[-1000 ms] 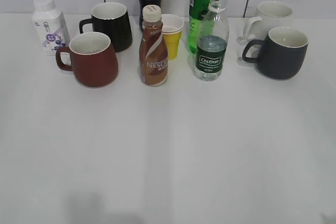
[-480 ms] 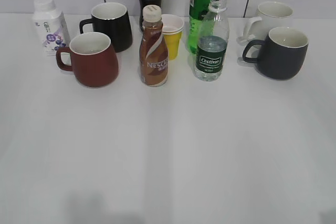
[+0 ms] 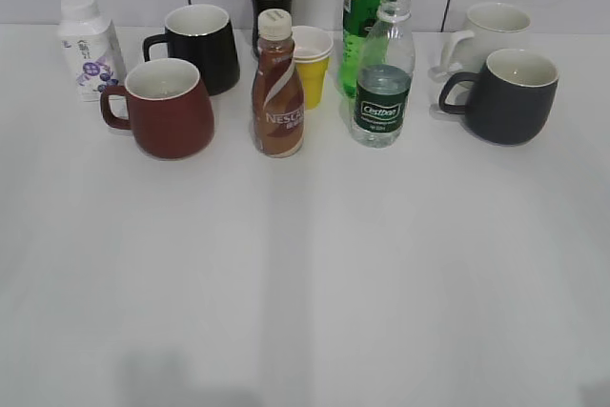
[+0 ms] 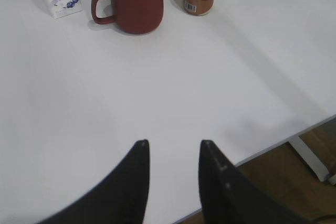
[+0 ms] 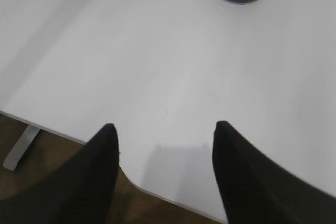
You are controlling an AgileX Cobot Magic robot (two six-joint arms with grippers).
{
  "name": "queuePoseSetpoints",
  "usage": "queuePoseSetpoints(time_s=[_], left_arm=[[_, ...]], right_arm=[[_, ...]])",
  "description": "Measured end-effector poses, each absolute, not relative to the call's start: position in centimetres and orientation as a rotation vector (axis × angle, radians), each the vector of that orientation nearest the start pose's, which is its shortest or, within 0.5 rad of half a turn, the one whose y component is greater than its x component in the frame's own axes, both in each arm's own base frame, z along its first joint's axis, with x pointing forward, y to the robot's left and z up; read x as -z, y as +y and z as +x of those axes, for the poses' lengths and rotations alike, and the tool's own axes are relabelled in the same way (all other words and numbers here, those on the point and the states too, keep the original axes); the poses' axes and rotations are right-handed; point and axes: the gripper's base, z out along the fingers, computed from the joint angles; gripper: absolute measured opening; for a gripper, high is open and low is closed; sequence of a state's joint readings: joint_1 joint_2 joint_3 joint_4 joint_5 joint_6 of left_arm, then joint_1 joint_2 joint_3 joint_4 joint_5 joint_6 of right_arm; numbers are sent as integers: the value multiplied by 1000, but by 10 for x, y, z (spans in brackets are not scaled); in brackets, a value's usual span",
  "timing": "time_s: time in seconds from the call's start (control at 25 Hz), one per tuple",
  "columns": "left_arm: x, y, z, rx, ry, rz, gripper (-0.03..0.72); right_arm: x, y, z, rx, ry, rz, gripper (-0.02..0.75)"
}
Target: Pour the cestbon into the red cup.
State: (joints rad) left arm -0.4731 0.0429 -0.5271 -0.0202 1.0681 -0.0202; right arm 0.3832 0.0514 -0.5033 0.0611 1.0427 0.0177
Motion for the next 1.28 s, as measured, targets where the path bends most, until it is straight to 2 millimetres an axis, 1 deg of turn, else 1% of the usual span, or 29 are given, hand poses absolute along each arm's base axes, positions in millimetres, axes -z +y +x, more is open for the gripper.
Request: queuePoseSetpoints(time_s=[0.12, 0.32, 0.4, 0.48, 0.68, 0.76, 0.88, 1.28], left_arm=[[-284, -1, -2, 327, 2030, 469, 242], [-284, -1, -2, 322, 2033, 459, 240], [-284, -1, -2, 293, 2040, 410, 241], [-284, -1, -2, 248, 2051, 333, 241], [-284, -1, -5, 120, 2043, 113, 240], [-284, -1, -9, 91, 2023, 64, 240], [-284, -1, -9, 77, 2020, 41, 240], [-284, -1, -9, 77, 2020, 41, 240]], right_arm=[[-280, 6, 2, -304, 2057, -355, 430], [-280, 5, 3, -189, 2072, -159, 430], [-280, 5, 3, -144, 2074, -82, 430], [-280, 5, 3, -123, 2075, -45, 430], [-280, 5, 3, -118, 2075, -36, 430], [-280, 5, 3, -118, 2075, -36, 430], [-280, 5, 3, -118, 2075, -36, 430], [-280, 5, 3, -117, 2075, -35, 430]])
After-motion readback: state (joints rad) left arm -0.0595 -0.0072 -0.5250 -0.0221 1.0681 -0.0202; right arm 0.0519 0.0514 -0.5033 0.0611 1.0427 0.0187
